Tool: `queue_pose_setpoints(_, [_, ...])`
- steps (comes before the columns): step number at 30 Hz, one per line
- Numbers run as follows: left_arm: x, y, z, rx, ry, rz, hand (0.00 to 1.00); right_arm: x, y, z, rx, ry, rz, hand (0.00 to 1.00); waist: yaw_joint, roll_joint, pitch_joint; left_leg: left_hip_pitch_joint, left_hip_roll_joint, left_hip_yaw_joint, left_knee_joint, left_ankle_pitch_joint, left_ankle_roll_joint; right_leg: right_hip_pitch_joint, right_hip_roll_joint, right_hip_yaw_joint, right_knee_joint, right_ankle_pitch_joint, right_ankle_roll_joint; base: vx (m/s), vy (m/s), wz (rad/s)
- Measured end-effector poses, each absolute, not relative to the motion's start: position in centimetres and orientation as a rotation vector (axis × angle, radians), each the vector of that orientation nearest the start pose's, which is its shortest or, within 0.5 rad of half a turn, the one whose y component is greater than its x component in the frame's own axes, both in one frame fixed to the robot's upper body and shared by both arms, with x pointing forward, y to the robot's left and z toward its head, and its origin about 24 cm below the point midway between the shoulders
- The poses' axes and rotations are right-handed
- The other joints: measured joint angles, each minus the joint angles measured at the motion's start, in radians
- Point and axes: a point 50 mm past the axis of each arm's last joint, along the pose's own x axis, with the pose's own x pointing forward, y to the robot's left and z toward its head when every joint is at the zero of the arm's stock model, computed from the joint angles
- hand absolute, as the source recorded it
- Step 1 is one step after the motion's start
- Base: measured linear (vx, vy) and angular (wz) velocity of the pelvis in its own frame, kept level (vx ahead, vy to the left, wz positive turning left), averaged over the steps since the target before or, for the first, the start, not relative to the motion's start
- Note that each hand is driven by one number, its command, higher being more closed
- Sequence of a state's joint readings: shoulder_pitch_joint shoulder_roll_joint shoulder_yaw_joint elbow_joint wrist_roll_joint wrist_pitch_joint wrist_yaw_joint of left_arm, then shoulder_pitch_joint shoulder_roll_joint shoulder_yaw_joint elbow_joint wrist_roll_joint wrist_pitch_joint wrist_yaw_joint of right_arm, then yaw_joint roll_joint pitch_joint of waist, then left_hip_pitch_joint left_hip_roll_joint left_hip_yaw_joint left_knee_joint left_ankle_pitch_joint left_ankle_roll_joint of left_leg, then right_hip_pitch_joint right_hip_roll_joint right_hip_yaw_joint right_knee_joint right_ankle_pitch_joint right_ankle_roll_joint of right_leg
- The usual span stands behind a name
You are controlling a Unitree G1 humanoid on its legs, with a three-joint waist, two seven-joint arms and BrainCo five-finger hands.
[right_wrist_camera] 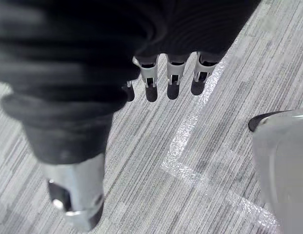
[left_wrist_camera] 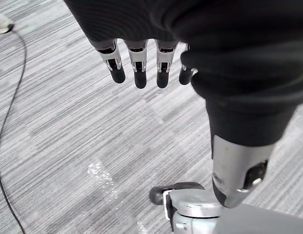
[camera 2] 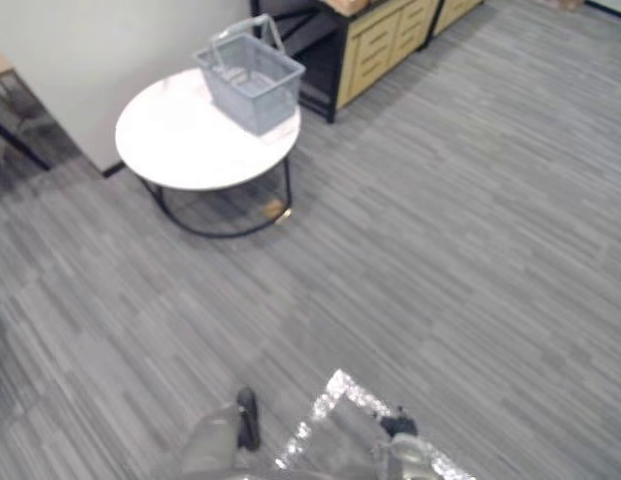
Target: Pick vegetable in the basket
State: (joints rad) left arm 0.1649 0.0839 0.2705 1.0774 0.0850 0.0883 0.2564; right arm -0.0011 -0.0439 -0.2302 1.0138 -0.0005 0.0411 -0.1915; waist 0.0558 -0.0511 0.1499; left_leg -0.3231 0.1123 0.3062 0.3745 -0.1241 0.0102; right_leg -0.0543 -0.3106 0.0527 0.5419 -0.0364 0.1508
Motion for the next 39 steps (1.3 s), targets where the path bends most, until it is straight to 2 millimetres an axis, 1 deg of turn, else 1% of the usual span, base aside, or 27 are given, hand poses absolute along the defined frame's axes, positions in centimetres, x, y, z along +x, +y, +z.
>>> queue_pose_setpoints(1, [3.7,22.9,-16.6,0.164,1.324,0.506,0.0,12.1,-20.4,-15.4,-0.019,1.077,-0.405,0.0,-0.001,-0.002,0.001,0.05,-0.016,0.017,-0.021,-0.03,0.01,-0.047,-0.024,-0.01,0.103,0.11,-0.012,0.39,0.322,-0.22])
queue_pose_setpoints(3, [3.6,22.6,-16.7,0.164,1.33,0.496,0.0,11.3,-20.2,-15.7,-0.011,1.101,-0.408,0.0,-0.012,0.01,0.009,0.141,-0.026,0.036,-0.055,-0.059,0.032,-0.076,-0.041,-0.029,0.219,0.269,-0.014,0.34,0.253,-0.17])
queue_pose_setpoints(4, [3.7,22.7,-16.7,0.164,1.328,0.497,0.0,11.8,-20.2,-15.5,0.001,1.081,-0.417,0.0,-0.022,0.022,0.018,0.186,-0.027,0.037,-0.078,-0.071,0.042,-0.14,-0.038,-0.062,0.388,0.225,-0.041,0.25,0.175,-0.11])
queue_pose_setpoints(6, [4.0,22.7,-16.6,0.164,1.315,0.495,0.0,12.0,-20.5,-15.3,-0.002,1.067,-0.424,0.0,-0.03,0.022,0.019,0.251,-0.033,0.035,-0.125,-0.071,0.043,-0.219,-0.015,-0.133,0.573,0.142,-0.054,0.19,0.089,-0.02])
queue_pose_setpoints(8, [4.4,22.7,-16.5,0.165,1.302,0.493,0.0,12.0,-21.0,-15.2,0.006,1.056,-0.449,0.0,-0.031,0.019,0.022,0.304,-0.045,0.024,-0.171,-0.071,0.043,-0.277,0.015,-0.196,0.63,0.077,-0.067,0.2,0.021,0.15])
queue_pose_setpoints(10, [4.7,22.8,-16.5,0.161,1.295,0.497,0.0,12.1,-21.6,-15.1,0.013,1.046,-0.48,0.0,-0.05,0.015,0.045,0.353,-0.062,-0.002,-0.198,-0.072,0.043,-0.298,0.019,-0.252,0.589,0.01,-0.064,0.21,-0.083,0.49])
queue_pose_setpoints(11, [4.8,22.7,-16.5,0.145,1.292,0.512,0.0,11.8,-22.0,-15.1,0.026,1.051,-0.51,0.0,-0.057,0.017,0.063,0.388,-0.067,-0.02,-0.208,-0.074,0.04,-0.296,0.017,-0.296,0.489,-0.037,-0.069,0.2,-0.142,0.47])
queue_pose_setpoints(13, [4.8,22.6,-16.5,0.128,1.294,0.524,0.0,11.6,-22.2,-15.1,0.036,1.057,-0.531,0.0,-0.057,0.023,0.075,0.411,-0.058,-0.034,-0.216,-0.084,0.023,-0.29,0.023,-0.342,0.321,-0.045,-0.079,0.16,-0.15,0.3])
queue_pose_setpoints(15, [4.7,22.5,-16.6,0.102,1.296,0.547,0.0,11.5,-22.2,-15.1,0.049,1.058,-0.546,0.0,-0.052,0.023,0.079,0.421,-0.031,-0.048,-0.202,-0.122,-0.02,-0.282,0.047,-0.343,-0.005,-0.028,-0.066,0.21,-0.288,0.13])
queue_pose_setpoints(17, [4.9,22.5,-16.6,0.094,1.292,0.553,0.0,11.4,-22.2,-15.1,0.062,1.059,-0.555,0.0,-0.048,0.025,0.082,0.44,-0.006,-0.058,-0.196,-0.146,-0.057,-0.265,0.052,-0.326,-0.172,-0.018,-0.051,0.23,-0.28,0.09])
queue_pose_setpoints(18, [4.9,22.5,-16.6,0.094,1.294,0.557,0.0,11.1,-22.1,-15.2,0.068,1.062,-0.56,0.0,-0.048,0.02,0.085,0.459,0.012,-0.07,-0.194,-0.168,-0.092,-0.246,0.051,-0.29,-0.278,-0.005,-0.039,0.45,-0.476,0.06])
queue_pose_setpoints(19, [4.9,22.4,-16.6,0.086,1.296,0.561,0.0,10.5,-22.1,-15.3,0.075,1.072,-0.57,0.0,-0.047,0.015,0.083,0.489,0.041,-0.079,-0.199,-0.19,-0.129,-0.231,0.07,-0.299,-0.273,0.095,-0.046,0.47,-0.483,0.02])
queue_pose_setpoints(20, [4.9,22.2,-16.7,0.083,1.305,0.558,0.0,10.6,-22.5,-15.2,0.068,1.066,-0.575,0.0,-0.047,0.029,0.09,0.496,0.062,-0.084,-0.208,-0.192,-0.138,-0.236,0.097,-0.309,-0.243,0.055,-0.064,0.41,-0.386,-0.06])
queue_pose_setpoints(21, [5.2,22.0,-16.7,0.078,1.302,0.55,0.0,10.7,-22.8,-15.1,0.06,1.06,-0.581,0.0,-0.042,0.059,0.08,0.503,0.077,-0.108,-0.23,-0.174,-0.139,-0.263,0.116,-0.317,-0.179,-0.008,-0.077,0.34,-0.259,-0.09])
queue_pose_setpoints(22, [5.4,21.8,-16.7,0.074,1.297,0.544,0.0,10.7,-22.8,-15.1,0.067,1.057,-0.588,0.0,-0.044,0.06,0.083,0.515,0.08,-0.13,-0.241,-0.146,-0.142,-0.286,0.122,-0.315,-0.109,-0.071,-0.09,0.35,-0.258,-0.07])
queue_pose_setpoints(26, [5.1,21.3,-16.9,0.063,1.316,0.536,0.0,10.4,-23.1,-15.2,0.051,1.071,-0.573,0.0,-0.045,0.08,0.065,0.532,0.103,-0.16,-0.214,-0.069,-0.149,-0.277,0.152,-0.315,-0.048,-0.17,-0.108,0.49,-0.349,-0.09])
queue_pose_setpoints(27, [4.9,21.2,-17.0,0.059,1.321,0.534,0.0,10.3,-23.1,-15.2,0.047,1.074,-0.567,0.0,-0.049,0.088,0.06,0.493,0.117,-0.183,-0.122,-0.058,-0.162,-0.255,0.166,-0.324,-0.058,-0.182,-0.113,0.4,-0.191,0.12])
queue_pose_setpoints(29, [5.0,21.2,-17.0,0.054,1.32,0.533,0.0,9.8,-23.5,-15.3,0.033,1.088,-0.568,0.0,-0.059,0.093,0.059,0.361,0.14,-0.264,0.154,0.005,-0.22,-0.197,0.166,-0.351,-0.077,-0.193,-0.128,0.39,-0.139,0.24])
queue_pose_setpoints(30, [5.1,21.3,-16.9,0.041,1.313,0.542,0.0,9.3,-23.6,-15.4,0.021,1.101,-0.568,0.0,-0.062,0.099,0.06,0.282,0.153,-0.298,0.325,0.13,-0.231,-0.139,0.172,-0.376,-0.107,-0.198,-0.135,0.32,-0.055,0.18])
queue_pose_setpoints(31, [5.0,21.3,-17.0,0.035,1.313,0.545,0.0,9.1,-23.6,-15.4,0.016,1.107,-0.563,0.0,-0.06,0.097,0.061,0.253,0.161,-0.295,0.394,0.212,-0.221,-0.105,0.174,-0.379,-0.128,-0.198,-0.136,0.4,-0.053,0.13])
queue_pose_setpoints(32, [5.0,21.3,-16.9,0.013,1.308,0.559,0.0,9.0,-23.4,-15.5,0.011,1.111,-0.556,0.0,-0.052,0.087,0.07,0.191,0.174,-0.276,0.55,0.235,-0.192,-0.044,0.174,-0.377,-0.17,-0.2,-0.139,0.45,-0.03,-0.02])
queue_pose_setpoints(33, [4.9,21.2,-17.0,-0.039,1.309,0.589,0.0,9.3,-23.6,-15.3,0.008,1.1,-0.559,0.0,-0.048,0.094,0.075,0.128,0.177,-0.239,0.693,0.173,-0.146,0.015,0.175,-0.371,-0.209,-0.2,-0.139,0.44,-0.011,-0.06])
queue_pose_setpoints(35, [4.6,21.0,-17.0,-0.093,1.305,0.638,0.0,9.3,-23.4,-15.3,0.013,1.098,-0.56,0.0,-0.046,0.099,0.079,0.058,0.16,-0.189,0.792,0.088,-0.109,0.102,0.168,-0.367,-0.253,-0.2,-0.138,0.33,0.063,-0.11])
queue_pose_setpoints(36, [4.5,20.9,-17.0,-0.128,1.296,0.666,0.0,9.4,-23.3,-15.3,0.018,1.096,-0.561,0.0,-0.031,0.103,0.082,0.01,0.149,-0.15,0.791,0.042,-0.092,0.142,0.161,-0.358,-0.279,-0.203,-0.132,0.3,0.132,-0.2])
queue_pose_setpoints(37, [4.6,20.9,-17.0,-0.135,1.289,0.671,0.0,9.5,-23.3,-15.3,0.02,1.095,-0.559,0.0,-0.022,0.102,0.082,-0.013,0.141,-0.13,0.77,0.03,-0.089,0.155,0.154,-0.353,-0.283,-0.21,-0.119,0.33,0.205,-0.28])
queue_pose_setpoints(38, [4.6,20.8,-17.0,-0.138,1.287,0.672,0.0,9.7,-23.2,-15.3,0.02,1.089,-0.555,0.0,-0.014,0.107,0.083,-0.051,0.133,-0.091,0.67,0.035,-0.083,0.177,0.141,-0.346,-0.282,-0.227,-0.083,0.27,0.226,-0.26])
queue_pose_setpoints(39, [4.6,20.3,-17.0,-0.152,1.288,0.667,0.0,9.8,-23.5,-15.2,0.014,1.08,-0.56,0.0,-0.013,0.121,0.089,-0.039,0.124,-0.052,0.526,0.09,-0.037,0.195,0.136,-0.336,-0.271,-0.256,-0.038,0.28,0.234,-0.16])
